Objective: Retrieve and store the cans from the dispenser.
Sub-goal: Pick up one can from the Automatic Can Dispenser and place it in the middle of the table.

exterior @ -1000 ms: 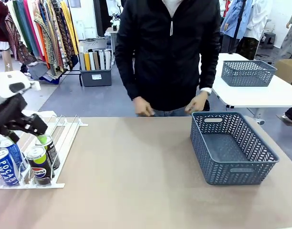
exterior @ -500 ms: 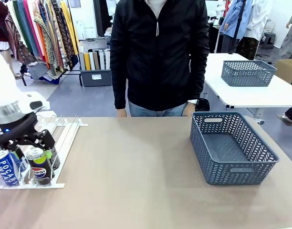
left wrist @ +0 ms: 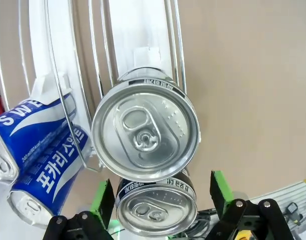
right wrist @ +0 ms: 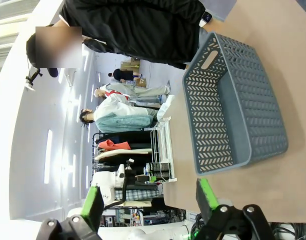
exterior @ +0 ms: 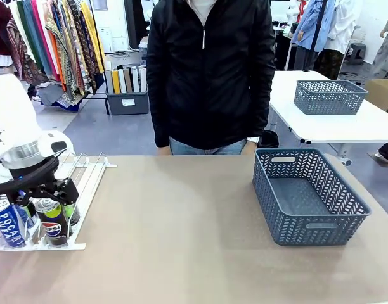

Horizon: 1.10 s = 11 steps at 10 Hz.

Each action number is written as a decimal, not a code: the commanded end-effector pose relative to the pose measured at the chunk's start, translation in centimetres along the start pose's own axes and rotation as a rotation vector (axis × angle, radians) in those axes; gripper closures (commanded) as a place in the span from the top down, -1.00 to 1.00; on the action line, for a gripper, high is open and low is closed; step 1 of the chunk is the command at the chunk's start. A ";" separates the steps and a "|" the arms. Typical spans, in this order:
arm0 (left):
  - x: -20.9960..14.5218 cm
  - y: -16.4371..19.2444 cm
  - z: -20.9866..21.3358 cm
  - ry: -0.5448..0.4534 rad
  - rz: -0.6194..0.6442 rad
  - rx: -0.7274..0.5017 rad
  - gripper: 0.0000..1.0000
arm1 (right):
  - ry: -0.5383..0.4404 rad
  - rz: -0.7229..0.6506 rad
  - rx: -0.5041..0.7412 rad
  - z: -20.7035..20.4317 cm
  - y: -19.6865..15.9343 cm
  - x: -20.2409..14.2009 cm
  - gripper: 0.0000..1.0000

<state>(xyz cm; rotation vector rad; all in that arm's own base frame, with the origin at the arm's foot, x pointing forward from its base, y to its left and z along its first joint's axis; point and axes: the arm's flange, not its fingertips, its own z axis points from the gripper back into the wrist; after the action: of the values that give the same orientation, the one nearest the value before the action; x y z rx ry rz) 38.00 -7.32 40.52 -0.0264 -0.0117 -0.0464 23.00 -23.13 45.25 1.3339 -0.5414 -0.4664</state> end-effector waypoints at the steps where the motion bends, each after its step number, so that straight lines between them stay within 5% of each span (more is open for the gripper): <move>1: 0.3 -0.3 0.2 -0.007 0.020 0.003 1.00 | 0.014 0.011 -0.011 0.4 0.0 -0.3 1.00; 2: 0.4 -0.2 0.3 -0.004 0.026 0.008 1.00 | 0.014 0.011 -0.011 0.4 0.0 -0.3 1.00; 4: 0.6 -0.2 0.3 -0.003 0.026 0.017 -1.00 | 0.014 0.011 -0.011 0.4 0.0 -0.3 1.00; 11: 0.7 0.7 1.7 -0.028 0.061 0.003 -1.00 | 0.014 0.011 -0.011 0.4 0.0 -0.3 1.00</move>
<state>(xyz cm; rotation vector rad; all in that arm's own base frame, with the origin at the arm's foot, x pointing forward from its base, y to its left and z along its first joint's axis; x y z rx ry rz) 38.38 -6.94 40.88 -0.0291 -0.0126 -0.0152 23.00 -23.13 45.25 1.3339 -0.5414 -0.4663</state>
